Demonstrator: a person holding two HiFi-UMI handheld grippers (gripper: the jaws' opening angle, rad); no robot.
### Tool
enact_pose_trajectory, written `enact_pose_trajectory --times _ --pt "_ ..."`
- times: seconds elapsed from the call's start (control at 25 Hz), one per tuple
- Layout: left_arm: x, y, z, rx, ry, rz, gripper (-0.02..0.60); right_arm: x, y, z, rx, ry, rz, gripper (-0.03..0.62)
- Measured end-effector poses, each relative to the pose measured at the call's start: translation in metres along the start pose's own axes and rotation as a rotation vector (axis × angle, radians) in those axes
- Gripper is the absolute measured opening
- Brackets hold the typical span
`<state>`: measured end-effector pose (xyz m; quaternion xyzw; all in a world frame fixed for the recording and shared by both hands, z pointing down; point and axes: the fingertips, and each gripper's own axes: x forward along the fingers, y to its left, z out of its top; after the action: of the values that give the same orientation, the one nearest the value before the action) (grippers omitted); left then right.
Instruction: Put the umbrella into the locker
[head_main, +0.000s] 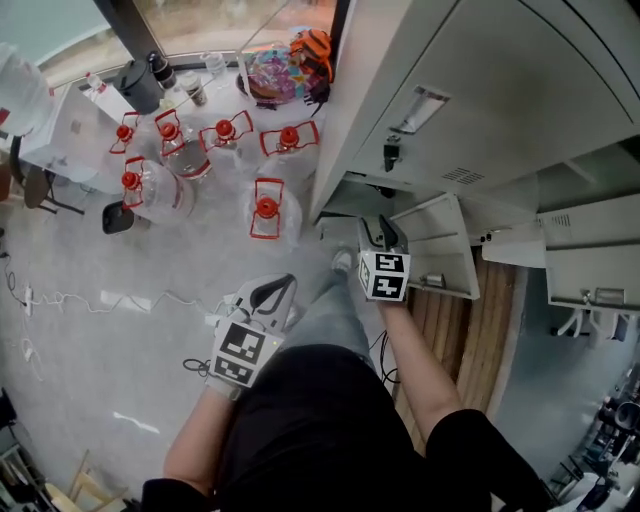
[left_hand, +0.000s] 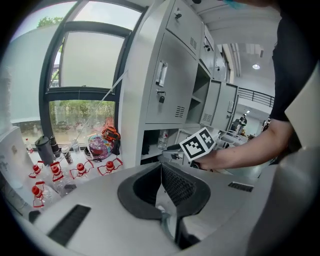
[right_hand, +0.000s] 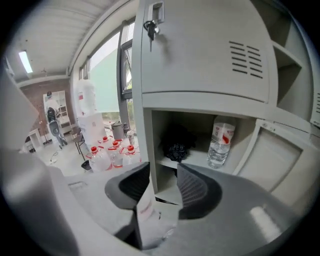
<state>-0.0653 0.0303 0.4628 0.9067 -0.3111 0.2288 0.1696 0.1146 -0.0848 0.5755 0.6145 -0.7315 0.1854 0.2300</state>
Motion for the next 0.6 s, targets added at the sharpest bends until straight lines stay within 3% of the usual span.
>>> enact_pose_trajectory --times 0.24,0.44,0.6 --pt "-0.001 -0.001 0.026 -0.011 -0.104 -0.007 0.012 -0.056 0.014 0.037 0.010 -0.063 0.044 0.099" --pt "-0.004 0.003 0.047 -0.038 -0.155 -0.005 0.012 -0.093 0.027 0.072 0.004 -0.090 0.165 0.016" --pt "-0.013 0.007 0.075 -0.043 -0.223 0.022 0.012 -0.118 0.029 0.108 -0.016 -0.126 0.224 -0.002"
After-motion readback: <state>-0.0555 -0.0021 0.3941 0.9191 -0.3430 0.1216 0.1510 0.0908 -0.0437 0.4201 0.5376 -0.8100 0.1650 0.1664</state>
